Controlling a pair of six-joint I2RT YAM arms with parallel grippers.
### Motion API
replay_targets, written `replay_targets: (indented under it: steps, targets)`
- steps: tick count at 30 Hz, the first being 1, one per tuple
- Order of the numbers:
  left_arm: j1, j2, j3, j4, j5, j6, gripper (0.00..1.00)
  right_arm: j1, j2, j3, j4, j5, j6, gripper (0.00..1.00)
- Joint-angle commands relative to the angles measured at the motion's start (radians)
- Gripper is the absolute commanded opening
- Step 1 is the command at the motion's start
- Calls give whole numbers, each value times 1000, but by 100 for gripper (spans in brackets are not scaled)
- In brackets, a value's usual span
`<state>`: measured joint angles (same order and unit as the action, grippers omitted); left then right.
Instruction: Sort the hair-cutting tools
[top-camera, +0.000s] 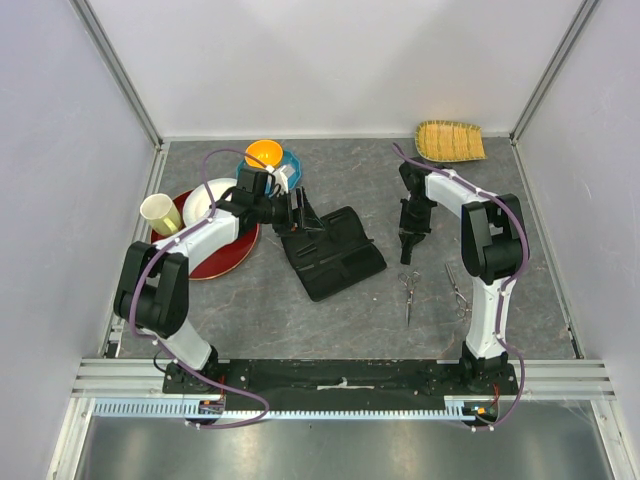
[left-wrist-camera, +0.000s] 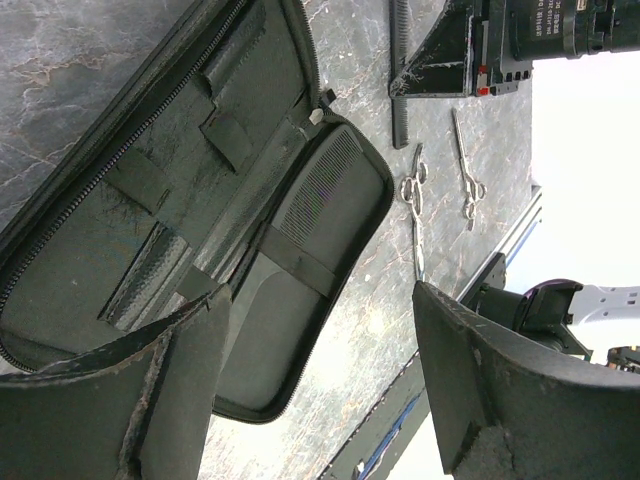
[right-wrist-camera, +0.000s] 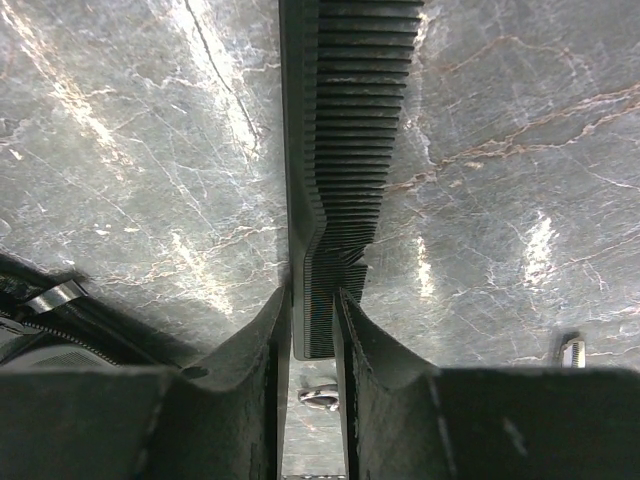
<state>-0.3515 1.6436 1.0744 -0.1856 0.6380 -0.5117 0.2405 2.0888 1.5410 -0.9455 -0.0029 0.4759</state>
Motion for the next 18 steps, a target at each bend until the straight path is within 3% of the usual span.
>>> replay_targets:
  steps: [1, 4, 11, 18]
  targets:
    - [-4, 8, 41, 14, 26, 6, 79, 5, -12, -6, 13, 4, 13, 29]
    - [-4, 9, 42, 14, 25, 6, 79, 5, -26, 8, 10, 7, 10, 32]
    - [-6, 13, 53, 14, 32, 6, 79, 8, -70, 4, 11, 69, -5, 54]
    - [-21, 22, 67, 15, 42, -1, 79, 8, -49, -33, 34, 80, -10, 56]
